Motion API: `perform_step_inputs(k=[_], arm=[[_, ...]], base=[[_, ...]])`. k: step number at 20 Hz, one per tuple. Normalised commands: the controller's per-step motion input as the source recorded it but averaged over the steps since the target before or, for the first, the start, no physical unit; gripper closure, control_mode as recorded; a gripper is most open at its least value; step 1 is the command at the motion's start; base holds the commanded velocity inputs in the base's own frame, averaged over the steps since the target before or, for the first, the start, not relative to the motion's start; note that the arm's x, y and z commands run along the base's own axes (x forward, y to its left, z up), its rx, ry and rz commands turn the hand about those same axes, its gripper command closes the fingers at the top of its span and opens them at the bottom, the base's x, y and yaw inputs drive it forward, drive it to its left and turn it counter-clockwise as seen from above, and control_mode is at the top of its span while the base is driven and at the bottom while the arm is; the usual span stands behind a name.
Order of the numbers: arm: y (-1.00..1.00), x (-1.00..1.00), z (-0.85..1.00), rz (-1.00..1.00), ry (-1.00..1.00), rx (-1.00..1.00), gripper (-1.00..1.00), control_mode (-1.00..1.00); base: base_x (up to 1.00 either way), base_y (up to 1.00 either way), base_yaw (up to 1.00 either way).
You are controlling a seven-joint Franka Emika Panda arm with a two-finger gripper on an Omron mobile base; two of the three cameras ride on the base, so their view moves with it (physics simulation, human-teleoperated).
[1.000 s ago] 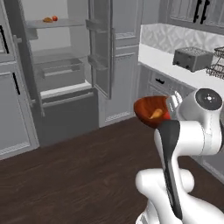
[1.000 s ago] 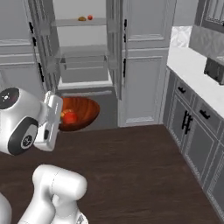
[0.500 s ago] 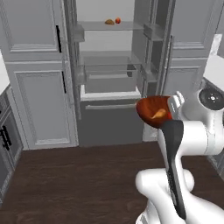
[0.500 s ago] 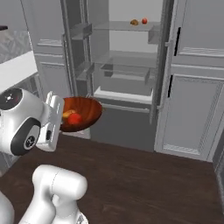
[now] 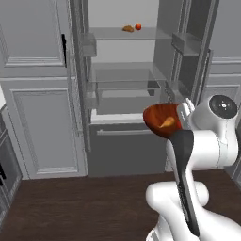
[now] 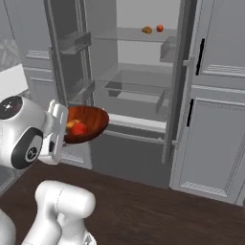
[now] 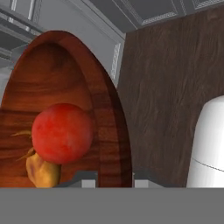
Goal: Pick the chicken drumstick and tomato from their plates and place them in the bowl. Then put the bowl in the fridge.
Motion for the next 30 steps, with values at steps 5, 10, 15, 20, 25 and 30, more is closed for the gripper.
perform_step_inputs(k=[5,10,15,20,25,30], arm=[[0.00,0.00,0.00,0.00,0.00,0.00,1.00,1.00],[0.00,0.00,0.00,0.00,0.00,0.00,1.00,1.00],[0.00,0.00,0.00,0.00,0.00,0.00,1.00,1.00],[0.00,0.00,0.00,0.00,0.00,0.00,1.00,1.00],[0.00,0.00,0.00,0.00,0.00,0.00,1.00,1.00],[0.00,0.00,0.00,0.00,0.00,0.00,1.00,1.00]], base=[[0.64,0.06,-0.23],[0.55,0.04,-0.26],[0.60,0.36,-0.07],[0.80,0.15,0.00],[0.89,0.00,0.00],[0.80,0.07,0.00]])
